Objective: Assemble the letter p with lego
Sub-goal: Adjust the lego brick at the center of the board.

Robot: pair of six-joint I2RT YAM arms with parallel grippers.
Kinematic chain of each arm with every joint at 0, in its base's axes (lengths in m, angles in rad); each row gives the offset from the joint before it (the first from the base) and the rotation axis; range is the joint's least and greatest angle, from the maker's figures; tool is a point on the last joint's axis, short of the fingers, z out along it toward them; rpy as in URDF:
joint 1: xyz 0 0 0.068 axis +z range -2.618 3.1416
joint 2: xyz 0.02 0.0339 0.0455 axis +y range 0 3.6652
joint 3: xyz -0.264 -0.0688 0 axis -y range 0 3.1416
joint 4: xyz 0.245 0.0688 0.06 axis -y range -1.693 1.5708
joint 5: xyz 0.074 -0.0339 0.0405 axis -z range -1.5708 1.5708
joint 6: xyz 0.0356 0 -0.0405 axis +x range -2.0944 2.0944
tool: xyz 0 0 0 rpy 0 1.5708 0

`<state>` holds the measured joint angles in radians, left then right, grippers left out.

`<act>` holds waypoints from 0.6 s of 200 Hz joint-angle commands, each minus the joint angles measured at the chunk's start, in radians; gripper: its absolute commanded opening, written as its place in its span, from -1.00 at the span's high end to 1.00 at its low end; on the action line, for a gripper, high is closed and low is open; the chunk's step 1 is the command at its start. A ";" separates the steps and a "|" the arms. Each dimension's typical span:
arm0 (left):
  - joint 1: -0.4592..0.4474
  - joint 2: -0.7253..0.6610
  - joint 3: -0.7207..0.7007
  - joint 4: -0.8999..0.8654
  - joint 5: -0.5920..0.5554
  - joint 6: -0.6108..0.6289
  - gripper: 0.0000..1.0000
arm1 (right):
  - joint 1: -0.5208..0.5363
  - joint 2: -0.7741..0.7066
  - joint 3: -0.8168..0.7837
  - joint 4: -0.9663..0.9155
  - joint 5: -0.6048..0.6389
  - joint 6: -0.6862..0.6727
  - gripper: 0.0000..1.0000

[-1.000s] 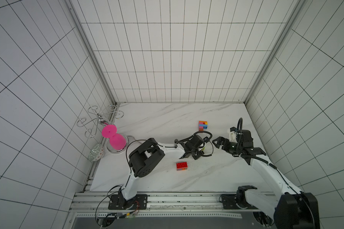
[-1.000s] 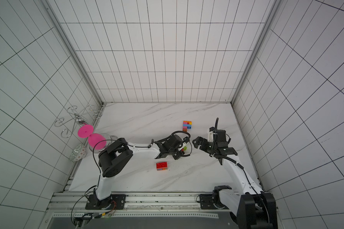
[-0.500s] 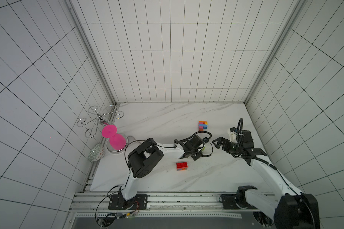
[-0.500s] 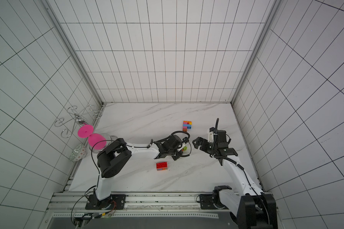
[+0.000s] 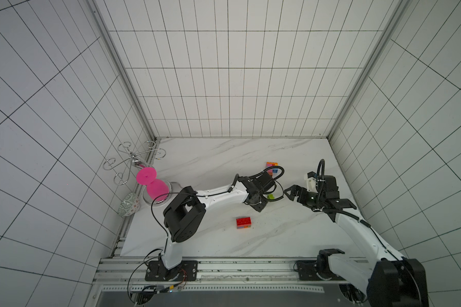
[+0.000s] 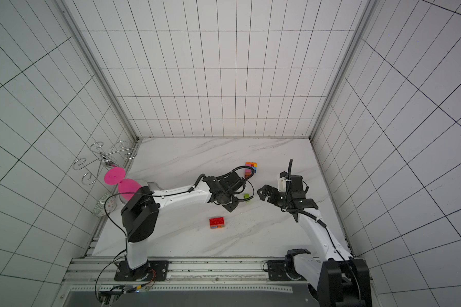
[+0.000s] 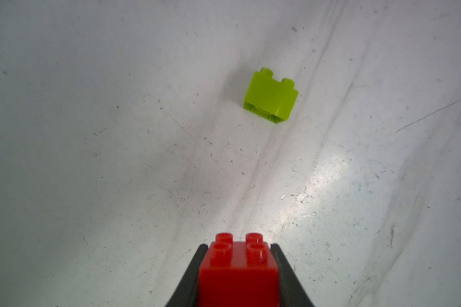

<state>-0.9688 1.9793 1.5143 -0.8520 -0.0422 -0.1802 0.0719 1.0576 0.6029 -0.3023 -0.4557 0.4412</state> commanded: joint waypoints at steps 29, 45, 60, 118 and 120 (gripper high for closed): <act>-0.004 0.213 0.180 -0.368 -0.073 0.019 0.36 | -0.007 0.018 -0.023 -0.005 -0.025 -0.016 -0.97; -0.006 0.256 0.231 -0.410 -0.101 0.021 0.36 | -0.008 0.031 -0.020 -0.003 -0.034 -0.018 -0.97; -0.005 0.290 0.270 -0.439 -0.105 0.030 0.36 | -0.008 0.044 -0.018 0.001 -0.037 -0.018 -0.97; -0.010 0.355 0.383 -0.464 -0.076 0.061 -0.22 | -0.007 0.050 -0.010 -0.012 -0.031 -0.027 -0.97; -0.010 0.355 0.386 -0.464 -0.075 0.063 -0.24 | -0.008 0.049 -0.010 -0.013 -0.031 -0.027 -0.97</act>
<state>-0.9710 2.2910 1.8690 -1.2945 -0.1287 -0.1352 0.0719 1.1137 0.6029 -0.3019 -0.4816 0.4290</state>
